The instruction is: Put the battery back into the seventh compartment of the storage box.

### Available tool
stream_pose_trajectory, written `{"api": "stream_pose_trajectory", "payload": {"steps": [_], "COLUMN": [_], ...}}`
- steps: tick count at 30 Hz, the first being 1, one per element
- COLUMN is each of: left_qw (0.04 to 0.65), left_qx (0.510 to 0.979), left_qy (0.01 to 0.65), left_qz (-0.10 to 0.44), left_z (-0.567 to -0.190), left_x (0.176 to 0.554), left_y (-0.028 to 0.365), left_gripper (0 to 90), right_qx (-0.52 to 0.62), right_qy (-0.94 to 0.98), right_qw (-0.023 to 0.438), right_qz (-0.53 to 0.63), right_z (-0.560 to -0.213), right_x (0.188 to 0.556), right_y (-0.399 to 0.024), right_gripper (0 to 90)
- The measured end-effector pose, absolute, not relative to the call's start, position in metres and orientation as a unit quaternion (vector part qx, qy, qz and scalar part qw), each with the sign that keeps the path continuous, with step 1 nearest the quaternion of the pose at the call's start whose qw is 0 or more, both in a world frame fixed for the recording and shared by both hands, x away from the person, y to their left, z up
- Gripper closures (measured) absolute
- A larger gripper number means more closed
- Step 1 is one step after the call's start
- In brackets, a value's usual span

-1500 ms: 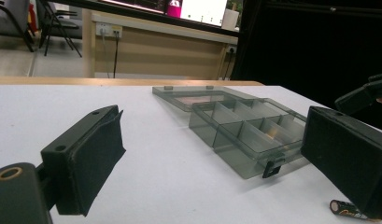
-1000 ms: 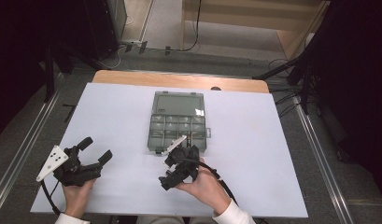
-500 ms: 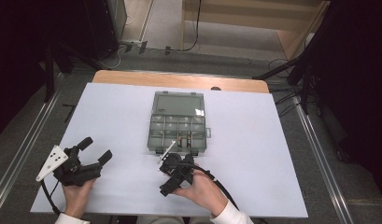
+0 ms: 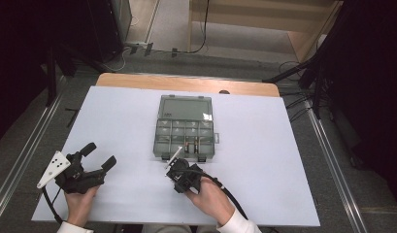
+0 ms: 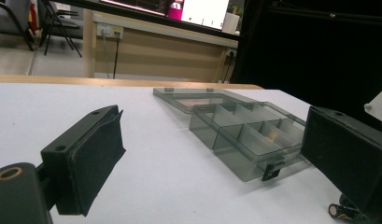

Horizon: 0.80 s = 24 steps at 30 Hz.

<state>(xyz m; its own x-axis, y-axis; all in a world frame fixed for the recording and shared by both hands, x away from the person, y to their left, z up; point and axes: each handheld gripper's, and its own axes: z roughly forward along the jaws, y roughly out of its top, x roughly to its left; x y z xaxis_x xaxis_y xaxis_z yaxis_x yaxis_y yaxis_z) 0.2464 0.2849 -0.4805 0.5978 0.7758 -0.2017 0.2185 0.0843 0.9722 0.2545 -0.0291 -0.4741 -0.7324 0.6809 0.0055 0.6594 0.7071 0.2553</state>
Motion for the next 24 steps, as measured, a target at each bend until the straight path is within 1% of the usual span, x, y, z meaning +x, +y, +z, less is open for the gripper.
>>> {"api": "stream_pose_trajectory", "payload": {"steps": [1, 2, 17, 24], "left_qw": [0.625, 0.625, 0.625, 0.625], "left_qx": [0.639, 0.639, 0.639, 0.639], "left_qy": [0.389, 0.389, 0.390, 0.390], "left_qz": [0.222, 0.222, 0.223, 0.223], "left_z": [-0.480, -0.480, -0.481, -0.481], "left_x": [0.246, 0.246, 0.246, 0.246], "left_y": [0.285, 0.285, 0.285, 0.284], "left_gripper": [5.6, 5.6, 5.6, 5.6], "right_qx": [0.363, 0.361, 0.369, 0.391], "right_qy": [0.923, 0.924, 0.917, 0.895], "right_qw": [0.041, 0.042, 0.032, 0.021], "right_qz": [0.121, 0.121, 0.150, 0.214], "right_z": [-0.475, -0.476, -0.467, -0.446], "right_x": [0.254, 0.254, 0.254, 0.261], "right_y": [-0.029, -0.029, -0.033, -0.044], "right_gripper": [76.0, 76.8, 77.3, 77.3]}}
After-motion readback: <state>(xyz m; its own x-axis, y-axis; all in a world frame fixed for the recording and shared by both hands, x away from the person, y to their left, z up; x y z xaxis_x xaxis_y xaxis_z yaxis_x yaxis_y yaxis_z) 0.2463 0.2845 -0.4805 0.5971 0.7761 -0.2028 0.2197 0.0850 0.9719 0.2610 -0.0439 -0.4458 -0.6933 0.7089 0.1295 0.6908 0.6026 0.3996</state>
